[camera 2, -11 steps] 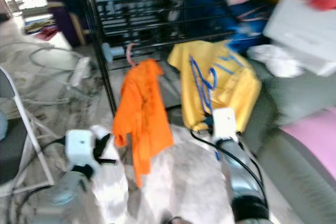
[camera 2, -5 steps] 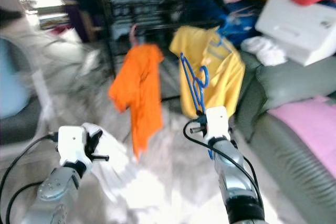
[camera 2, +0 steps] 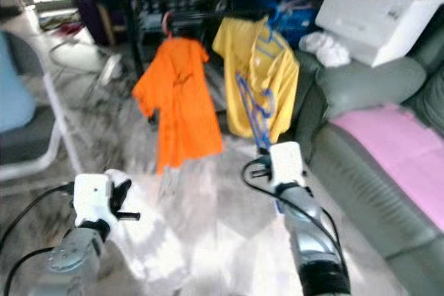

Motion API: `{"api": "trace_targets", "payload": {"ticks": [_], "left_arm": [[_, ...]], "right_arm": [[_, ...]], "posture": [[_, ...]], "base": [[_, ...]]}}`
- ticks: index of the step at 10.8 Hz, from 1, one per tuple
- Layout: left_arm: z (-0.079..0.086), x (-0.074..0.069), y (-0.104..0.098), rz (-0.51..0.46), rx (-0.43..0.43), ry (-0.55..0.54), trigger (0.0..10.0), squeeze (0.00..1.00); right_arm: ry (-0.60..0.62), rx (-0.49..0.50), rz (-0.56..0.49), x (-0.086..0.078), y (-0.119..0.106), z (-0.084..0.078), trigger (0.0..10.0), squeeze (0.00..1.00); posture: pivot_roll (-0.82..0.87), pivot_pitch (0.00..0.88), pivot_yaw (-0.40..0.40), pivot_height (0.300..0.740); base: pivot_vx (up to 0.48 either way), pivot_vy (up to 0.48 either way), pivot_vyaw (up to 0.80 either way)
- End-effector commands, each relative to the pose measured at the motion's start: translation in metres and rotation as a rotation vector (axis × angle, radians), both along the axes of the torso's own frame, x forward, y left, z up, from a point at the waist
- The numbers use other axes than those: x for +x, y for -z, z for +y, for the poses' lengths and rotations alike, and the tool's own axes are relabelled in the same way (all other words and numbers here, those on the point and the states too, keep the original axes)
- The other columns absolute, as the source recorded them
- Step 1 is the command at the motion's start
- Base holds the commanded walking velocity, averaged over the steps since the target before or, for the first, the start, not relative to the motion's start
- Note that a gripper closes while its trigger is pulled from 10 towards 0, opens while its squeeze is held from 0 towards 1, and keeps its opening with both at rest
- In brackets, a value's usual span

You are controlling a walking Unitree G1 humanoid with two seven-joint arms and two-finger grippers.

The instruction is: Hang hanger

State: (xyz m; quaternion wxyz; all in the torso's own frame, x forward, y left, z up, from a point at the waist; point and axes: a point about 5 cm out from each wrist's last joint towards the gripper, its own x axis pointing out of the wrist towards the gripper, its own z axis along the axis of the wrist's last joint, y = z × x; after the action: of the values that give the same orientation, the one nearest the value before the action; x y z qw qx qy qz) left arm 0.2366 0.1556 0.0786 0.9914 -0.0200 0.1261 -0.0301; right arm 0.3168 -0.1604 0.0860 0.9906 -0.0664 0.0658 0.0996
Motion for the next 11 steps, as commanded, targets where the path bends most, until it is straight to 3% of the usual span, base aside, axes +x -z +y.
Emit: {"api": "trace_targets", "payload": {"ticks": [1, 4, 5, 6, 7, 8, 9, 11], "left_arm": [[-0.004, 0.001, -0.005, -0.024, 0.004, 0.015, 10.0, 0.0], [-0.004, 0.001, -0.006, -0.042, -0.005, 0.034, 10.0, 0.0], [-0.008, 0.0, -0.011, -0.07, 0.076, 0.163, 10.0, 0.0], [0.0, 0.006, -0.018, -0.107, 0.14, 0.24, 10.0, 0.0], [0.015, 0.021, -0.032, -0.147, 0.187, 0.288, 10.0, 0.0], [0.032, 0.04, -0.05, -0.219, 0.513, 0.427, 10.0, 0.0], [0.033, 0.059, -0.07, -0.264, 0.818, 0.669, 10.0, 0.0], [0.031, 0.071, -0.076, -0.226, 0.977, 0.848, 10.0, 0.0]], "right_arm": [[0.015, -0.015, 0.003, -0.002, 0.001, -0.009, 10.0, 0.0], [0.003, -0.018, 0.017, -0.004, 0.003, -0.006, 10.0, 0.0], [-0.103, -0.128, -0.049, -0.007, -0.001, 0.004, 10.0, 0.0], [-0.158, -0.125, -0.048, -0.01, 0.0, 0.013, 10.0, 0.0], [-0.162, -0.105, -0.039, -0.009, 0.0, 0.016, 10.0, 0.0], [-0.173, -0.136, -0.073, -0.006, -0.004, 0.017, 10.0, 0.0], [-0.226, -0.133, -0.105, -0.005, -0.009, 0.025, 10.0, 0.0], [-0.229, -0.101, -0.108, 0.002, -0.017, 0.024, 10.0, 0.0]], "posture": [[-0.02, 0.096, -0.028, 0.74], [-0.02, 0.104, -0.025, 0.74], [-0.01, 0.113, -0.036, 0.74], [0.0, 0.113, -0.036, 0.74], [0.0, 0.11, -0.032, 0.74], [0.01, 0.106, -0.03, 0.74], [0.02, 0.097, -0.026, 0.74], [0.01, 0.086, -0.01, 0.74]], "base": [[-0.251, 0.0, 0.0], [-0.184, 0.0, 0.0], [0.0, 0.0, 0.0], [0.0, 0.0, 0.0], [0.0, 0.0, 0.0], [0.0, 0.0, 0.0], [0.0, 0.0, 0.0], [0.0, 0.0, 0.0]]}}
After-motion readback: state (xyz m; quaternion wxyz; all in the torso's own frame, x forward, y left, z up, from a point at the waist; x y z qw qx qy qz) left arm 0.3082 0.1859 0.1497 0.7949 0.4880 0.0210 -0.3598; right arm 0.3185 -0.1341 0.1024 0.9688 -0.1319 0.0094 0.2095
